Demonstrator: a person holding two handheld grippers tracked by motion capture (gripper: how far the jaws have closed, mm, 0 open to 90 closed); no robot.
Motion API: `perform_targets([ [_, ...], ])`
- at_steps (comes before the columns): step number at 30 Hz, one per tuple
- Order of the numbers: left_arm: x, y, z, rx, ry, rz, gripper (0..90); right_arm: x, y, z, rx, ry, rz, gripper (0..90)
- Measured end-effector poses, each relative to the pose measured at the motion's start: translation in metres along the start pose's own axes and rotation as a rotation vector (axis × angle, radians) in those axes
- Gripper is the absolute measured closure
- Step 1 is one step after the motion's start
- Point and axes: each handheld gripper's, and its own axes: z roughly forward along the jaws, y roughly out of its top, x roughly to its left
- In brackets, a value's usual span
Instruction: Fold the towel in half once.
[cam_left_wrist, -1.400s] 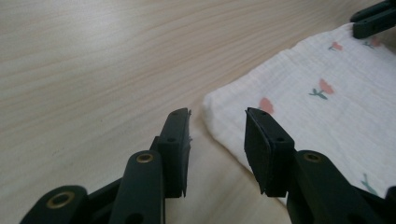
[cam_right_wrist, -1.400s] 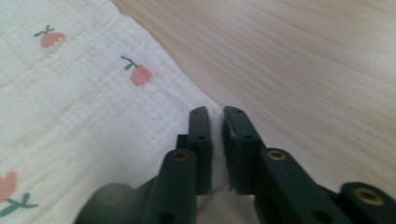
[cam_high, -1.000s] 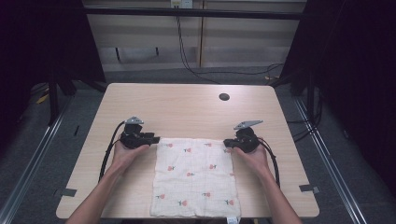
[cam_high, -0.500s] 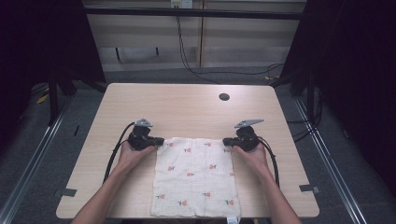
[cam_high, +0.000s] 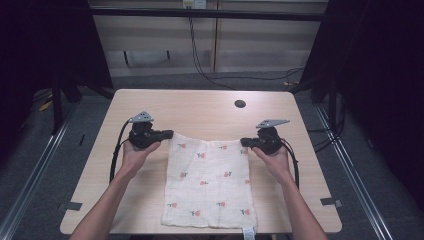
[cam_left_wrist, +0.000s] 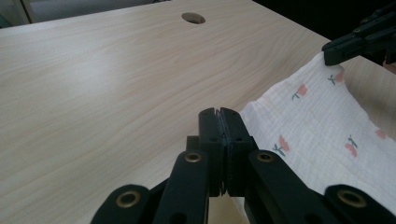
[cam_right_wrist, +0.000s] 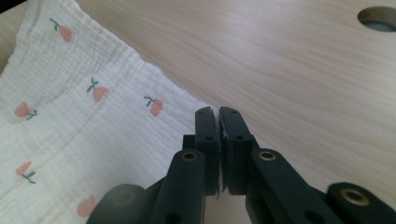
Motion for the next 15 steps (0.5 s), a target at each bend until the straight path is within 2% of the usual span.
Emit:
perform_targets([
  [1, -0.002, -0.002, -0.002, 0.007, -0.006, 0.011, 88.9, 0.000, 0.000, -0.002, -0.009, 0.009, 0.001, 87.1],
  [5, -0.010, -0.014, -0.015, -0.017, -0.026, 0.019, 88.9, 0.005, -0.004, -0.012, -0.023, 0.042, -0.007, 87.1],
  [11, -0.026, -0.026, -0.034, -0.029, -0.064, 0.053, 88.9, 0.019, -0.015, -0.031, -0.012, 0.056, -0.057, 87.1],
  [13, -0.034, -0.027, -0.041, -0.049, -0.056, 0.073, 89.0, 0.022, -0.018, -0.039, -0.029, 0.068, -0.056, 87.1],
  [15, -0.041, -0.030, -0.046, -0.045, -0.067, 0.089, 89.0, 0.026, -0.022, -0.046, -0.058, 0.083, -0.048, 87.1],
])
